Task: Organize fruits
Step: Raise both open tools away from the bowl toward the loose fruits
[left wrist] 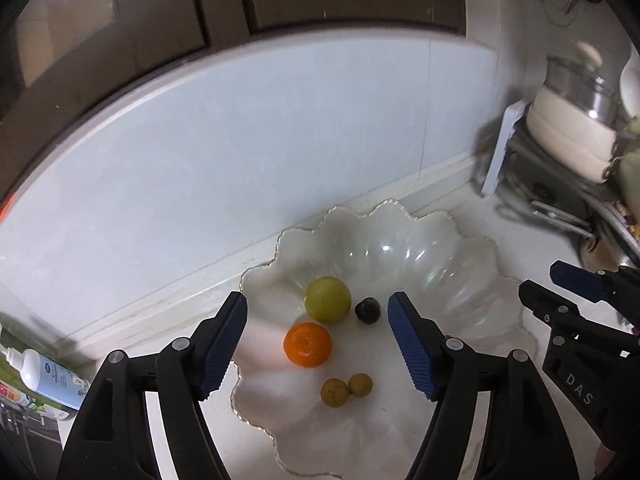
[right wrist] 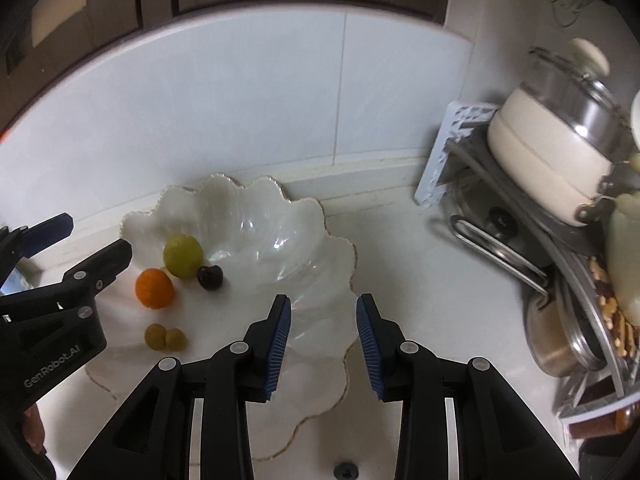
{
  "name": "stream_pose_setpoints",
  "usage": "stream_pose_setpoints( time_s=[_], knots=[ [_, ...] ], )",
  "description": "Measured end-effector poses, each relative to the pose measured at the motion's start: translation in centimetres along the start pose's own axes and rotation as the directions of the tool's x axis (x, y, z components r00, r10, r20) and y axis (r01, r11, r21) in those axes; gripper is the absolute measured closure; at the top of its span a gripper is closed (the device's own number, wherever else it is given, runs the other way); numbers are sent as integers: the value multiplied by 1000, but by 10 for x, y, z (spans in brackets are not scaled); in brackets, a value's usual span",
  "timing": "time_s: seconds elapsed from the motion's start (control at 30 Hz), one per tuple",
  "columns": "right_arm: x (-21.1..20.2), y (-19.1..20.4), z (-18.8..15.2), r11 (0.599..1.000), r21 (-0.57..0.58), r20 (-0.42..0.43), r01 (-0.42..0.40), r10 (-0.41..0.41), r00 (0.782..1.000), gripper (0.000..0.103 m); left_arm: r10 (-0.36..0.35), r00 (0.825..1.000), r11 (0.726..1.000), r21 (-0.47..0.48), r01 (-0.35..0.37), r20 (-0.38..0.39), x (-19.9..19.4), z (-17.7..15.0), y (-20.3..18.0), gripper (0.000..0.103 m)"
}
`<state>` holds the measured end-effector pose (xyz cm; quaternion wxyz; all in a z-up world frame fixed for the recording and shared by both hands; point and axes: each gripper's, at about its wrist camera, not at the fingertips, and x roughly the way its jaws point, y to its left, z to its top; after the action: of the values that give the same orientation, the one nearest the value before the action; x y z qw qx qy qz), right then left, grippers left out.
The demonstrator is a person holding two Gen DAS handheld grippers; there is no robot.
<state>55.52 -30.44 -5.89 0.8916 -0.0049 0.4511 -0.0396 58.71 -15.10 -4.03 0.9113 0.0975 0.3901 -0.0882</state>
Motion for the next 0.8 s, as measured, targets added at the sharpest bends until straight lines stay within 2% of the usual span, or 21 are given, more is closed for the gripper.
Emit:
stream_pose_setpoints(
  time_s=[0.17, 0.37, 0.43, 0.47, 0.5, 0.8],
  knots=[
    [-26, -2, -4, 1000, 16, 44, -6, 6, 999, 68, 13, 999, 1000, -5, -13, 37, -23, -2, 4, 29],
    [-55, -4, -12, 999, 39, 94, -20, 16, 995, 67, -27, 996, 1000, -4, 27, 80, -51, -9, 3, 29],
    [-64, -5, -16, 999, 43, 112, -9, 4, 994, 62, -30, 994, 1000, 5, 29, 103, -62, -10, 1, 29],
    [-68, -4, -18, 999, 42, 123, -2, -3, 992, 55, -28, 993, 1000, 10, 27, 114, -66, -11, 1, 28],
    [-73, -4, -20, 999, 43, 135, 5, -11, 991, 52, -29, 991, 1000, 15, 27, 127, -72, -12, 0, 26],
    [-115, -6, -39, 996, 72, 213, 44, -58, 975, 52, -53, 979, 999, 14, 51, 198, -110, -22, -3, 21]
  ],
)
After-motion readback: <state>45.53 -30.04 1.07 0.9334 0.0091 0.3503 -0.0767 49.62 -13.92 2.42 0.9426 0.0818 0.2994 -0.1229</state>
